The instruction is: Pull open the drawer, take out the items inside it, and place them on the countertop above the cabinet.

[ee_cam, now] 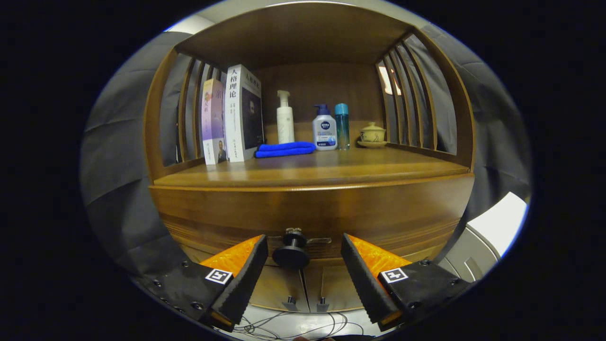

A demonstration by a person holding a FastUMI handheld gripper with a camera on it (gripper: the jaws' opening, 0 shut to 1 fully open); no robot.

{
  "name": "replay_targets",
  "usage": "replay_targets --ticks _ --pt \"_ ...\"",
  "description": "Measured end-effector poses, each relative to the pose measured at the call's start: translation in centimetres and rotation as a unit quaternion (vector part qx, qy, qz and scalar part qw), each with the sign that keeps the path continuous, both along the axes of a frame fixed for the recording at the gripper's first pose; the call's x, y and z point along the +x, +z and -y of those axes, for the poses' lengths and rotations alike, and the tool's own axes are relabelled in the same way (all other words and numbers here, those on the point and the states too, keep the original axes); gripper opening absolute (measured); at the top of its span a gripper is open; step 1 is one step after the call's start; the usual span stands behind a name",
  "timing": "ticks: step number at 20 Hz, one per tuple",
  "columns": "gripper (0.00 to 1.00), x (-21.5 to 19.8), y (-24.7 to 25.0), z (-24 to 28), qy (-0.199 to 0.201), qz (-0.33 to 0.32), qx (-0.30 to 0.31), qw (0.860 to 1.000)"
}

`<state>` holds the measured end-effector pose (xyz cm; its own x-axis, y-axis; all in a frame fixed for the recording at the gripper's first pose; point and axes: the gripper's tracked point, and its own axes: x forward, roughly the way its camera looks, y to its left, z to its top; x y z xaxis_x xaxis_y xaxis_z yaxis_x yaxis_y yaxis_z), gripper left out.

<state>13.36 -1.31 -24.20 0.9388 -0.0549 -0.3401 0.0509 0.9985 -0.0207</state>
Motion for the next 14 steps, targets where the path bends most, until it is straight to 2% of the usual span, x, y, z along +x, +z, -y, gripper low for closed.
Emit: replay_targets --ticks 5,8,10,12,14 --pt "0.97 0.3 -1.2 -0.6 -0.003 -0.015 0.006 1.0" --pt "0.83 0.7 -1.2 -1.0 0.0 -0.014 0.004 1.0" --pt "0.81 0.8 -1.4 -1.2 0.009 -0.018 0.004 1.0" --pt "0.51 0.3 -1.3 -1.5 0.004 -0.019 0.006 1.0" --pt "0.53 1.3 -2.3 -1.3 0.01 -0.028 0.009 1.0"
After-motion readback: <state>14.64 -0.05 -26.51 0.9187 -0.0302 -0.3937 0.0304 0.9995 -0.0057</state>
